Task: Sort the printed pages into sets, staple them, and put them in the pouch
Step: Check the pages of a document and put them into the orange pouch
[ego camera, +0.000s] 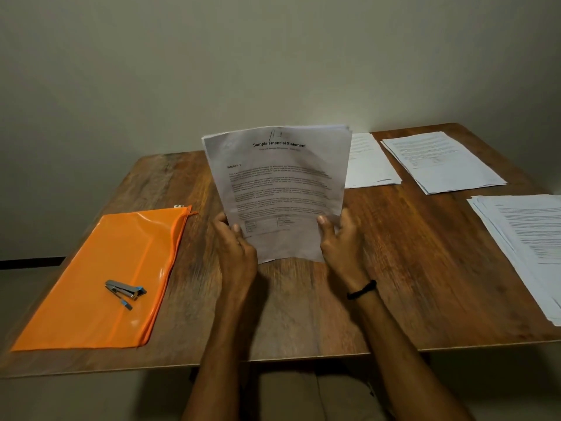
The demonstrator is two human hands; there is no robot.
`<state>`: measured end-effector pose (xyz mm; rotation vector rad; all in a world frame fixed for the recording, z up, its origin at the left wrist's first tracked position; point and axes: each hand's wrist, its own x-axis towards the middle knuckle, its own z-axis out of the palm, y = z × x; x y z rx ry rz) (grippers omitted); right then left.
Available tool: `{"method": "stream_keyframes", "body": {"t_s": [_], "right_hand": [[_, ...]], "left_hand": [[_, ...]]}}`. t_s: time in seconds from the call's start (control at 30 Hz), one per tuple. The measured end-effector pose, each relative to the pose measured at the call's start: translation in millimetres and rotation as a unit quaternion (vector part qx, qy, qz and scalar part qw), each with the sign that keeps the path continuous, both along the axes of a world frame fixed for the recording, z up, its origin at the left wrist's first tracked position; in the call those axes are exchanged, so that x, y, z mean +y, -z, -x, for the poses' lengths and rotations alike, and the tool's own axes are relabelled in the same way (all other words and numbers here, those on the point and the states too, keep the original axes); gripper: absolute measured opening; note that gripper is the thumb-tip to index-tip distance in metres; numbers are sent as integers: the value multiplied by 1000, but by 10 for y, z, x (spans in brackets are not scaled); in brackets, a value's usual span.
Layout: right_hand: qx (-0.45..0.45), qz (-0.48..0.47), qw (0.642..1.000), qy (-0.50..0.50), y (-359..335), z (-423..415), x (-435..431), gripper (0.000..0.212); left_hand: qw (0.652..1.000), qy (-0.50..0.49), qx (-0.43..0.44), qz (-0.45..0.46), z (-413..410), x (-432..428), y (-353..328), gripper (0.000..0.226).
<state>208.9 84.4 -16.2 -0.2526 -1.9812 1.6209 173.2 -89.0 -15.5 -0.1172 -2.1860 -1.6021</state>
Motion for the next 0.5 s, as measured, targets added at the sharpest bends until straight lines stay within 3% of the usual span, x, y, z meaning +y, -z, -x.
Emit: {"method": "stream_keyframes", "body": {"t_s": [0.5], "right_hand": [[-1,19,1000,-10,24,-24,-18,17]], "left_hand": [[1000,-16,9,-18,-53,-8,61,25]]}}
